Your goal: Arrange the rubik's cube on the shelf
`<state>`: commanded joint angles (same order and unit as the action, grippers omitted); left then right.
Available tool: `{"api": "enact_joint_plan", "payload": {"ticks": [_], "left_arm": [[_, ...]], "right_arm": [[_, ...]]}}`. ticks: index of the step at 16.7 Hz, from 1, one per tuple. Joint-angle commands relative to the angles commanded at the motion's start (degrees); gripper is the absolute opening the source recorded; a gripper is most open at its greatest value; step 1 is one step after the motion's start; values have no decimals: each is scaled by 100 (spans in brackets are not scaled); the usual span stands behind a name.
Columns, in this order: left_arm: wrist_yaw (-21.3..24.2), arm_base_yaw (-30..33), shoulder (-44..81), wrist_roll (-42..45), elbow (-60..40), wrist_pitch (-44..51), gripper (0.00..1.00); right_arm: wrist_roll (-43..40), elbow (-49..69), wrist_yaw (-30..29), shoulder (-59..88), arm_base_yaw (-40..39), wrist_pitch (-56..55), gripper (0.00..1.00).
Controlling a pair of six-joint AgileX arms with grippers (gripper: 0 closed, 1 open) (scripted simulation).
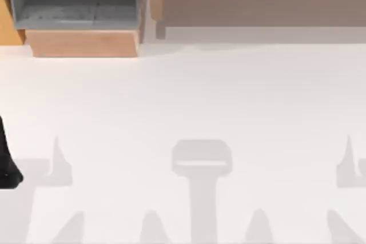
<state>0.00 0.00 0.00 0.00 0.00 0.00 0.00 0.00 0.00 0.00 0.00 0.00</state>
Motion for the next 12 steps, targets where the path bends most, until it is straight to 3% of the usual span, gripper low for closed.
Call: {"api": "enact_joint_plan", "payload": {"ticks": [6, 12], "left_arm": [[160, -62, 565, 344, -233, -255, 100], [697, -441, 2866, 1885, -1286, -1396, 100]], "right_arm": [[0, 0, 0, 0, 0, 0, 100], [0, 0, 0, 0, 0, 0, 100]]}}
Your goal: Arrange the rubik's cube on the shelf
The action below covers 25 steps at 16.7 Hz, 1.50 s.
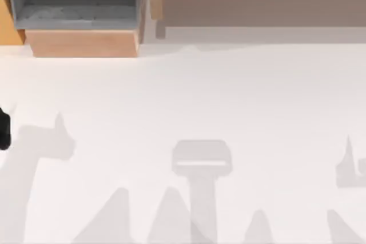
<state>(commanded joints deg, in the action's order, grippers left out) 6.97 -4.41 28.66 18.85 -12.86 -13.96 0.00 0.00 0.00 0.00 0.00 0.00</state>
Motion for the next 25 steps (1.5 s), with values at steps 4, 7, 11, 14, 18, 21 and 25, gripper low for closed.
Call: {"api": "enact_joint_plan", "payload": {"ticks": [4, 7, 11, 14, 18, 21, 25], "left_arm": [[450, -408, 2146, 1495, -1024, -1104, 100], [801, -744, 3887, 2725, -1875, -2015, 100], [1246, -1178, 6167, 4344, -3006, -3216, 100], [1536, -1472, 7689, 5431, -3768, -4022, 100], [1818, -1777, 9263, 6545, -4555, -4852, 100], [1936, -1917, 9985, 7046, -4912, -5225, 100], [1969, -1959, 10201, 7194, -5016, -5335, 100]], "right_arm": [[0, 0, 0, 0, 0, 0, 100], [0, 0, 0, 0, 0, 0, 100], [0, 0, 0, 0, 0, 0, 100], [0, 0, 0, 0, 0, 0, 100], [0, 0, 0, 0, 0, 0, 100], [0, 0, 0, 0, 0, 0, 100], [0, 0, 0, 0, 0, 0, 100]]}}
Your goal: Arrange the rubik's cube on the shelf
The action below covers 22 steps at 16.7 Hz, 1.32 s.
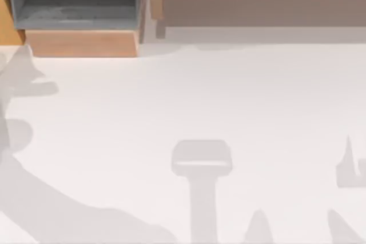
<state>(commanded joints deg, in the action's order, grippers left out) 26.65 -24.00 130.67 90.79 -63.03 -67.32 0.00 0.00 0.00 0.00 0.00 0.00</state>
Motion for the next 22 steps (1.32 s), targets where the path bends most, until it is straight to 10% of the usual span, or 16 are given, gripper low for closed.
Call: {"api": "enact_joint_plan", "payload": {"ticks": [14, 22], "left_arm": [[-142, 146, 307, -4, -656, 346, 100], [-142, 146, 307, -4, -656, 346, 40]], "right_arm": [[0, 0, 0, 0, 0, 0, 100], [0, 0, 0, 0, 0, 0, 100]]}}
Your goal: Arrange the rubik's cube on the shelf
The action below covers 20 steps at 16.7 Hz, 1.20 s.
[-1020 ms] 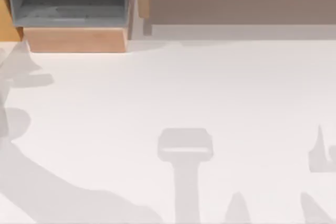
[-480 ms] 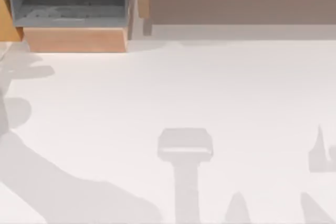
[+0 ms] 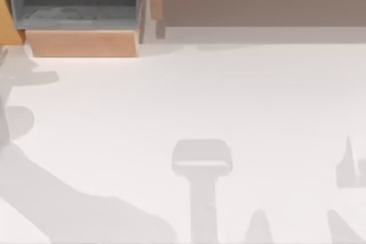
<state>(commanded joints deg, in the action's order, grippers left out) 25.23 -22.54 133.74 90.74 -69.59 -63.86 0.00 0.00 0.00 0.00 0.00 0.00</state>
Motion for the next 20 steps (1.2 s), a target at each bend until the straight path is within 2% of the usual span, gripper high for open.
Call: {"api": "enact_joint_plan", "payload": {"ticks": [5, 6, 15, 20], "left_arm": [[0, 0, 0, 0, 0, 0, 2], [0, 0, 0, 0, 0, 0, 0], [2, -31, 37, -27, 26, 41, 0], [204, -263, -368, -24, 932, -415, 0]], "right_arm": [[0, 0, 0, 0, 0, 0, 100], [0, 0, 0, 0, 0, 0, 100], [0, 0, 0, 0, 0, 0, 100], [0, 0, 0, 0, 0, 0, 100]]}}
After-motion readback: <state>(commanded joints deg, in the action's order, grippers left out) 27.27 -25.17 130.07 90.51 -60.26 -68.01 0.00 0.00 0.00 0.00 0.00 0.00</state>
